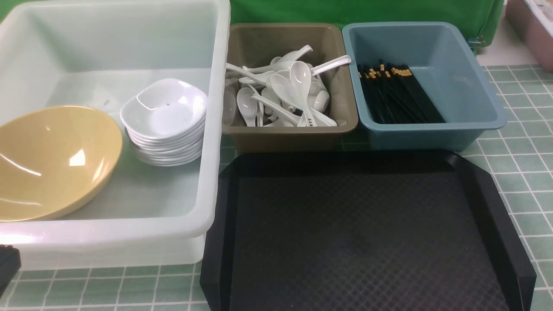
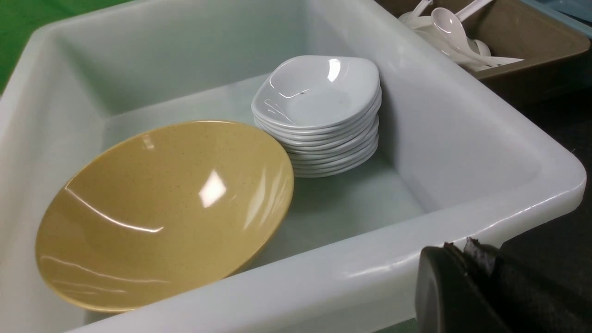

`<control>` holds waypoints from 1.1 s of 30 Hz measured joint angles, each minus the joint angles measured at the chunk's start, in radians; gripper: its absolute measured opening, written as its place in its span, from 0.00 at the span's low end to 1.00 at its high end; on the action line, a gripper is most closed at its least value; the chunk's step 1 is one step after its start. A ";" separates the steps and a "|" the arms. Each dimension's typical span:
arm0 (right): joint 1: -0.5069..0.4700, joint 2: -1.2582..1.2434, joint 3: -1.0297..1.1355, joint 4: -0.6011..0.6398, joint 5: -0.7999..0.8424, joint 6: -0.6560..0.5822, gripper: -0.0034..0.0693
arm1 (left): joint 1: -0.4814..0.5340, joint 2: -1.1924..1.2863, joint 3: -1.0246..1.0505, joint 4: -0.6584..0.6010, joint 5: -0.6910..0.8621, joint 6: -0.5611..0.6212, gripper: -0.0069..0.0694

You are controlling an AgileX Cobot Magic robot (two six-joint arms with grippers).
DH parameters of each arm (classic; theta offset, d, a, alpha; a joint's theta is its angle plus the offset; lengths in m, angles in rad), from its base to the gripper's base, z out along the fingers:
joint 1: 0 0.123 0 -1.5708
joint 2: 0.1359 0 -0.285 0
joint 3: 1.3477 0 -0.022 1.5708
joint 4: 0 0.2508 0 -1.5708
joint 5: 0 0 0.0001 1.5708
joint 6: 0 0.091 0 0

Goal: On blue table put chopsticks spoon bowls plates into blue grey white boxes.

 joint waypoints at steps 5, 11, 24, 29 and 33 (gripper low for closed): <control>0.000 0.000 0.000 0.000 0.000 0.000 0.11 | 0.000 0.000 0.000 0.000 0.000 0.000 0.09; 0.000 0.000 0.000 0.000 0.000 0.000 0.12 | 0.000 0.000 0.000 0.000 0.000 0.000 0.09; 0.000 0.000 0.000 0.000 0.000 0.000 0.13 | 0.000 0.000 0.029 0.011 -0.043 0.000 0.09; 0.000 0.000 0.000 0.000 0.000 -0.004 0.14 | 0.000 -0.033 0.180 0.125 -0.340 -0.073 0.09; 0.000 0.000 0.000 0.000 0.000 -0.009 0.14 | 0.022 -0.078 0.316 0.190 -0.543 -0.187 0.09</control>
